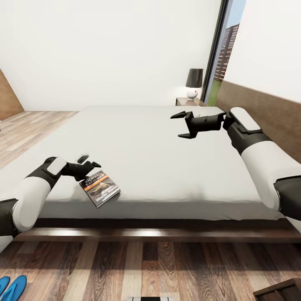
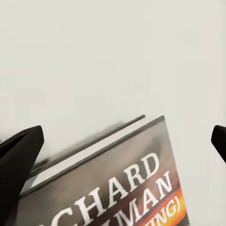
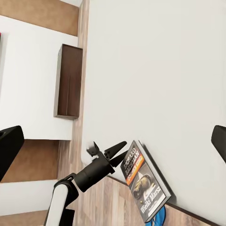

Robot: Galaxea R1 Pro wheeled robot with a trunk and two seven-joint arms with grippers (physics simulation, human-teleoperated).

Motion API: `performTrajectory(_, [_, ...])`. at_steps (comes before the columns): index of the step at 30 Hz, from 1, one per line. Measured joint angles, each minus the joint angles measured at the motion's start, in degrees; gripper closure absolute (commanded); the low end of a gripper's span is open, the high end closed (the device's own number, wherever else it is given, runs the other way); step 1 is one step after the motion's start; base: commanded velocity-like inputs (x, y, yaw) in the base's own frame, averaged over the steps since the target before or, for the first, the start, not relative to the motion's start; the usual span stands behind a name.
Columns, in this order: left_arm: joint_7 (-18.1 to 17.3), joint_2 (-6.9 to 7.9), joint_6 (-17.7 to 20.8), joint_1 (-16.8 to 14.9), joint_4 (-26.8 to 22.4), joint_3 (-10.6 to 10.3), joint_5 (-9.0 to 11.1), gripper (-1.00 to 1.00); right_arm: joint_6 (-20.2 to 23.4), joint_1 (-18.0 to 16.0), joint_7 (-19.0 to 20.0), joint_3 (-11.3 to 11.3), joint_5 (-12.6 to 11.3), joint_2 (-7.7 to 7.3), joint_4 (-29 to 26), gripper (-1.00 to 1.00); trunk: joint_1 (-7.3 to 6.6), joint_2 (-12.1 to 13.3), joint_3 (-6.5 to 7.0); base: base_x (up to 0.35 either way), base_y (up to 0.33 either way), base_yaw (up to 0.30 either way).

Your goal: In the bedroom, move the book from the bed onto either nightstand, and place the two sandals side by side next to the bed.

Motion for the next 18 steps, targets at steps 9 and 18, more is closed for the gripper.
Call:
performTrajectory(9, [0.1, 0.30, 0.1, 0.0, 0.0, 0.0, 0.1, -1.00, 0.0, 0.0, 0.0, 0.0, 0.0, 0.00, 0.0, -1.00, 0.00, 0.0, 0.00, 0.000, 0.000, 0.000])
performTrajectory(18, [0.1, 0.52, 0.1, 0.0, 0.0, 0.0, 0.1, -1.00, 0.0, 0.0, 0.0, 0.0, 0.0, 0.00, 0.0, -1.00, 0.00, 0.0, 0.00, 0.000, 0.000, 0.000])
